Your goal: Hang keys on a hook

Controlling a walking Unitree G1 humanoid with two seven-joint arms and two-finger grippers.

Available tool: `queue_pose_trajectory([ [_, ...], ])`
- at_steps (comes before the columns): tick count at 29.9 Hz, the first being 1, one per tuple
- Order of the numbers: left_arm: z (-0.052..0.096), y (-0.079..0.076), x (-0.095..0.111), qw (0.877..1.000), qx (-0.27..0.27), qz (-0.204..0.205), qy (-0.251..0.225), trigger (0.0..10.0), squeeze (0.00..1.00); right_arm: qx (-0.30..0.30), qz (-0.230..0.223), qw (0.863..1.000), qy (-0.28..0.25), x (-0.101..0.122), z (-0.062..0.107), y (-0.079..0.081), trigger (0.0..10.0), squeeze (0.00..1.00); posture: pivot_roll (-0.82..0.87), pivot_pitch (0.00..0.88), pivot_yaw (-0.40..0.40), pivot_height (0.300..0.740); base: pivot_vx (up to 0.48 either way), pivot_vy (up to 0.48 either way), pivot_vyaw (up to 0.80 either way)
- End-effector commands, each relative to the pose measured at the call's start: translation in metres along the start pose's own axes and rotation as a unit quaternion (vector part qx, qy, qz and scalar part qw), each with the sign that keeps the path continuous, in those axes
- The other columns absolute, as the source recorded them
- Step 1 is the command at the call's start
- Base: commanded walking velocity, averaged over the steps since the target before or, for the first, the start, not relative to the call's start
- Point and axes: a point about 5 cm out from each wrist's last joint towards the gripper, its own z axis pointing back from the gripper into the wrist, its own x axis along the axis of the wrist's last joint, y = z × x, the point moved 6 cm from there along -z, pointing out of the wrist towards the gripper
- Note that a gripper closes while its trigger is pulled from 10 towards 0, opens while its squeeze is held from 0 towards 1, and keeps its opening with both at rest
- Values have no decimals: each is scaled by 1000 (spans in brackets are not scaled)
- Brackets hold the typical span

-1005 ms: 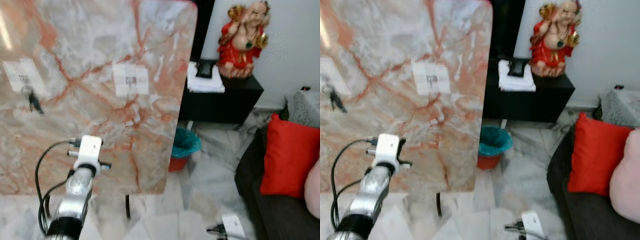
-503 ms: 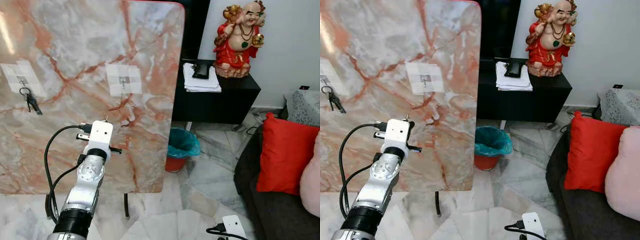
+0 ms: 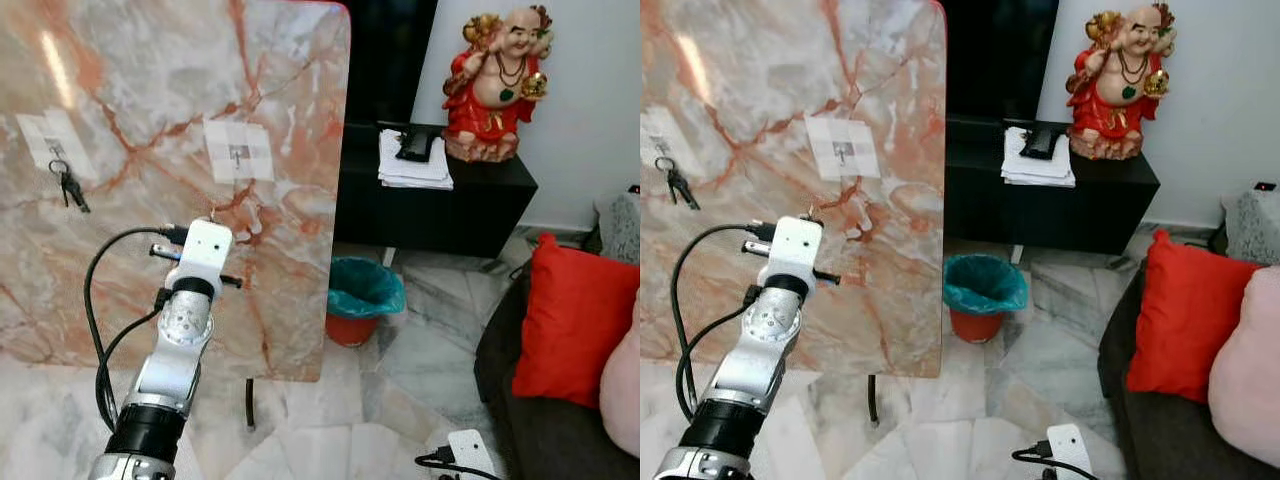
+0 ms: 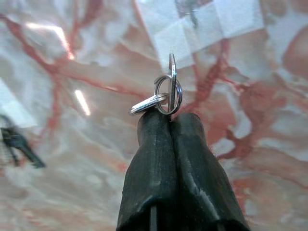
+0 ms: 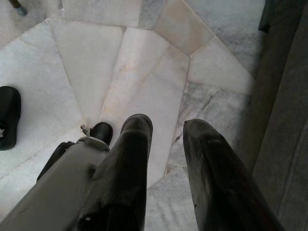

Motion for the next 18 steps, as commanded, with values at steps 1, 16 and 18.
queue_pose_trajectory([
  [1,-2,6,8,1000,11,-3,-8,10000,0,1,-5,1000,-5,3,0,0,10000,0,150,0,-92,740,0,-247,0],
  [16,-4,1,21,1000,7,-11,-26,10000,0,-1,-4,1000,-4,0,1,-5,10000,0,146,0,-93,740,0,0,0],
  [18,-4,1,26,999,9,-8,-39,10000,0,-1,-4,1000,-4,0,1,-5,10000,0,147,0,-93,740,0,0,0],
])
